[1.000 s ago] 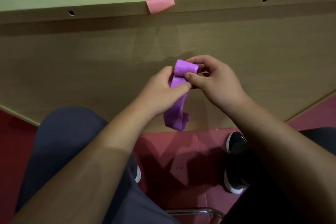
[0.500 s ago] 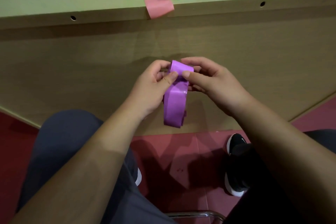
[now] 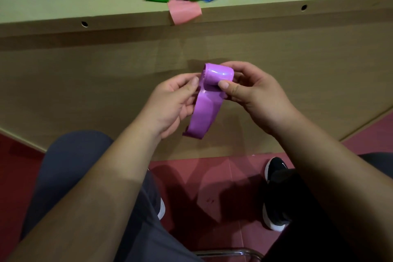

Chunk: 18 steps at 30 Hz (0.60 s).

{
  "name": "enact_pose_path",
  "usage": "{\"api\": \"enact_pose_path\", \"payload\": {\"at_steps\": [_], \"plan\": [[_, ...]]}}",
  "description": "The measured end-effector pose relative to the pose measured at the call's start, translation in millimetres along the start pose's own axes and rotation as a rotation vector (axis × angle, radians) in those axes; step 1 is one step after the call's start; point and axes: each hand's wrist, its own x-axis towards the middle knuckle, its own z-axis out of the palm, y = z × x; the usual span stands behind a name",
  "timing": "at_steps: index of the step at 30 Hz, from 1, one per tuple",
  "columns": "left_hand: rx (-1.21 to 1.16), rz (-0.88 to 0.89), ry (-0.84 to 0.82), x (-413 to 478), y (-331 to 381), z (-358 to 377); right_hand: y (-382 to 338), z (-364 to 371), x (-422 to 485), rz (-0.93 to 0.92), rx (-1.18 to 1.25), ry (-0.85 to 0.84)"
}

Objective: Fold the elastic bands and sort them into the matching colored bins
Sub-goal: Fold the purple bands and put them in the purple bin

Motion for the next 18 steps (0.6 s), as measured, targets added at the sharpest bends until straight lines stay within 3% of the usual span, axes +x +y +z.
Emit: {"api": "enact_pose_path", "payload": {"at_steps": [10,18], "plan": [[-0.026,-0.037,0.030,-2,-8,1,1,3,-3,0.082,0.202,0.015],[-0.111,-0.105,0.034,-6,-11,4,5,4,-3,0.107,0.185,0.029]]}}
